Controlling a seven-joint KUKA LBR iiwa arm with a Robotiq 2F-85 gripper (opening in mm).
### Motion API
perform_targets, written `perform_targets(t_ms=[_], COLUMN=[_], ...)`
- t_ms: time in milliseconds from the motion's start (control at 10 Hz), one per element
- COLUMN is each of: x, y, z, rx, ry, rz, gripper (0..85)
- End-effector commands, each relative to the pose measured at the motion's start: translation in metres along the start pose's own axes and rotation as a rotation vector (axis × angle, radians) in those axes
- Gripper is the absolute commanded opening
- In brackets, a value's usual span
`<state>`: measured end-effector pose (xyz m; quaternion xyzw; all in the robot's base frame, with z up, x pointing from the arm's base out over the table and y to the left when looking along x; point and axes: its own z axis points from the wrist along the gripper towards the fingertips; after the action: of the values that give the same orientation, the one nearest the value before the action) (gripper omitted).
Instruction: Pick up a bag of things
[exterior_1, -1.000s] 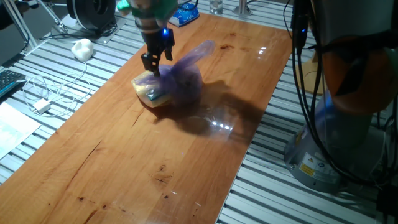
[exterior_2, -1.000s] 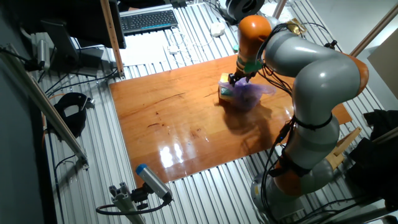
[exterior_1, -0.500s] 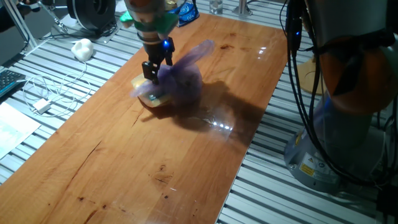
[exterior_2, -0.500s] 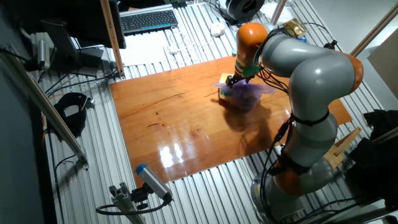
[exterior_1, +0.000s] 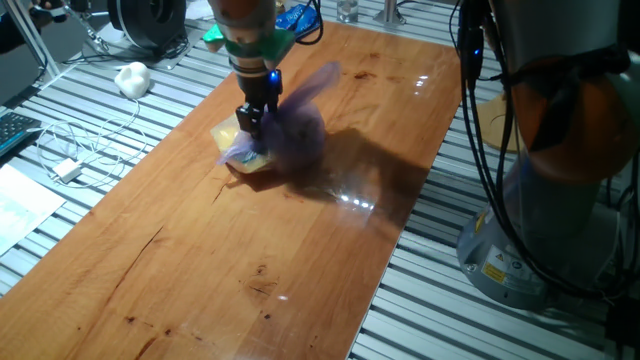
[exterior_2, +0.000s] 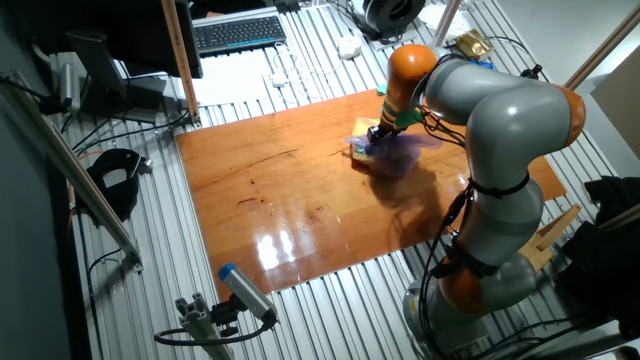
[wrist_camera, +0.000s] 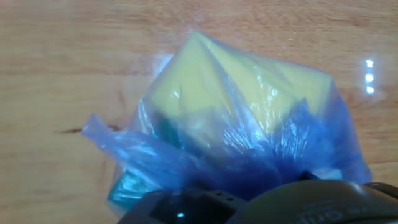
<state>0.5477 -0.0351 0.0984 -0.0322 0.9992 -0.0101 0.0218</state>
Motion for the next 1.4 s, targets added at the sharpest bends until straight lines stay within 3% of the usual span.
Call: perform_targets(t_ms=[0,200,400,600,800,1000,1300], x=[0.001,0.005,0.006,0.005,0.005,0.012,0.019], y=[0.001,0.008,0.013,0.023,0.039,0.048,0.046], z=[0.001,0.001,-0.011,-0.038,-0.067,-0.095,-0.138], rx=[-0.047,-0.05,-0.1,-0.114,-0.11,-0.15,-0.19], ry=[0.0,-0.009,0.015,0.051,0.068,0.094,0.136], rz=[-0.022,-0.031,-0.018,0.004,0.026,0.05,0.085], gripper=[0.0,0.0,0.0,0.0,0.0,0.0,0.0])
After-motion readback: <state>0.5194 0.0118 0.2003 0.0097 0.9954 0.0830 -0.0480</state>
